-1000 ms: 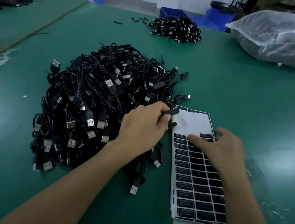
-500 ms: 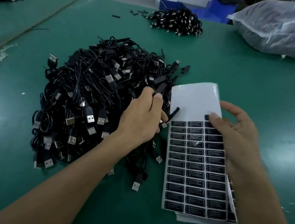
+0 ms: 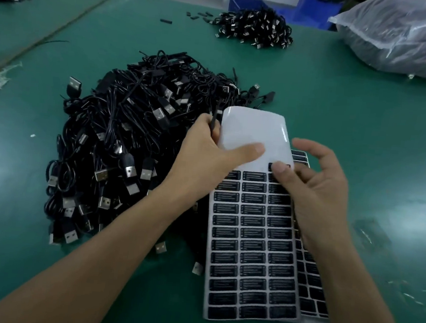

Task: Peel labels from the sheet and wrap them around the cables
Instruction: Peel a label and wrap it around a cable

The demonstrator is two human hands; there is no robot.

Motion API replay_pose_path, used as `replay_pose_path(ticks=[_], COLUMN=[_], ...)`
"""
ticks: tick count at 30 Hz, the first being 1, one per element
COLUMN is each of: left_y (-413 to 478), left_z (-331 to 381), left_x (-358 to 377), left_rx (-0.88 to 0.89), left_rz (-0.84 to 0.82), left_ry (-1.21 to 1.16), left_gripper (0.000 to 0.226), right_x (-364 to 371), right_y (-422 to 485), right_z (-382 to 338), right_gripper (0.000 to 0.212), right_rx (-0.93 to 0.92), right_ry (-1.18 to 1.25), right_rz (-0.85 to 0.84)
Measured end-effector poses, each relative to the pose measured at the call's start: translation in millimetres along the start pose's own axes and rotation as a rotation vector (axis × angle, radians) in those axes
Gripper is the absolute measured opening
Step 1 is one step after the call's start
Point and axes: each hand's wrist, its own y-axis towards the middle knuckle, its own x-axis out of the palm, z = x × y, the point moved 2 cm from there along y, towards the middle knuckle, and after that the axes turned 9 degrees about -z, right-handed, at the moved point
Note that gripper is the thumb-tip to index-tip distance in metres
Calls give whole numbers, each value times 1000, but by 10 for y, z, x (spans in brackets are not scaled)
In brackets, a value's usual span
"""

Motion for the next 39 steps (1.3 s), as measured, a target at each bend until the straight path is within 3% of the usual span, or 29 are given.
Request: replay_pose_path(ticks=[4, 10, 18, 22, 26, 39], left_y=[10, 20, 47, 53, 39, 32], left_z=[9, -24, -89, -100, -80, -96], left_x=[-28, -20, -32, -28, -17, 9], left_rx=[91, 65, 60, 43, 21, 32], left_rz=[-7, -100, -37, -27, -44, -93], left_ry=[-73, -11, 23, 17, 48, 153], left_gripper=[62, 60, 50, 49, 48, 51], right_x=[128, 147, 168, 205, 256, 254], right_y=[-23, -45, -100, -106, -112, -101], right_z=[31, 67, 34, 33, 40, 73], right_gripper=[36, 32, 8, 28, 31, 12], right_rx=[-103, -188, -234, -242, -256, -232], right_ry=[-12, -156, -713, -850, -891, -787], right_rz=[5, 158, 273, 245, 227, 208])
